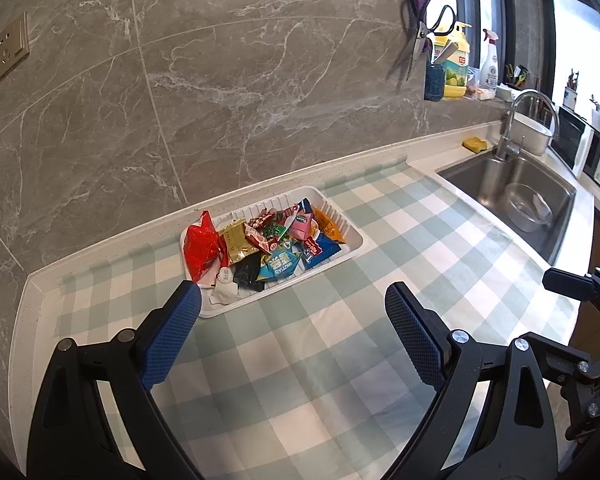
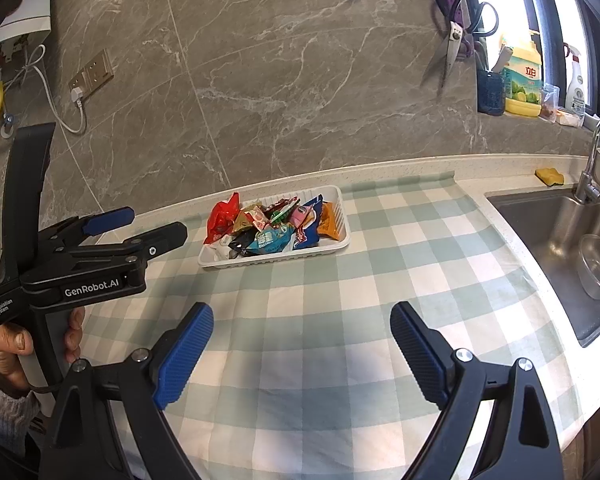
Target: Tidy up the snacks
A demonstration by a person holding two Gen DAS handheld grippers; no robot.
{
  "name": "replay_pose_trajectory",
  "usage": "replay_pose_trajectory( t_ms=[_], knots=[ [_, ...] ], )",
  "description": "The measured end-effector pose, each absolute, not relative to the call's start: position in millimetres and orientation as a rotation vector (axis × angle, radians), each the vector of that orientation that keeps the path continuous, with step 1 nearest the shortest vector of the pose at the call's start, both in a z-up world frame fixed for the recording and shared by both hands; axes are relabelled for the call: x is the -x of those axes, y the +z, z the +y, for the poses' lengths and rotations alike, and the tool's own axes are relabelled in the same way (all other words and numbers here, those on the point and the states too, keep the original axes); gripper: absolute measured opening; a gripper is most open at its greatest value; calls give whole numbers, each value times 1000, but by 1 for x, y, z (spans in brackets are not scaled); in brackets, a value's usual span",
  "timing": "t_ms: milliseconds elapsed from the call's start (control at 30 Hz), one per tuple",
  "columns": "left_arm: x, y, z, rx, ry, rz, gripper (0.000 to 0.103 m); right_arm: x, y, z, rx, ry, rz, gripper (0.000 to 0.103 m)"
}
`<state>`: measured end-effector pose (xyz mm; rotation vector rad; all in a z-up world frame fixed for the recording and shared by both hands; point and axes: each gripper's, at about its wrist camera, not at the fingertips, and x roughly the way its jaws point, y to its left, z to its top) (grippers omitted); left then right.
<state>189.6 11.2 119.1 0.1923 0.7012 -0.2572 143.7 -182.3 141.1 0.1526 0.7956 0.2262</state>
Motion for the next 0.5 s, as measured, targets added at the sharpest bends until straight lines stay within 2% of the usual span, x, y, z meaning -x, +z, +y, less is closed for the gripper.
replay_pose_trajectory(
  t_ms=[500],
  knots=[
    [-189,115,10,-194,-263,713,94,-142,141,-181,-154,225,798,95]
  ],
)
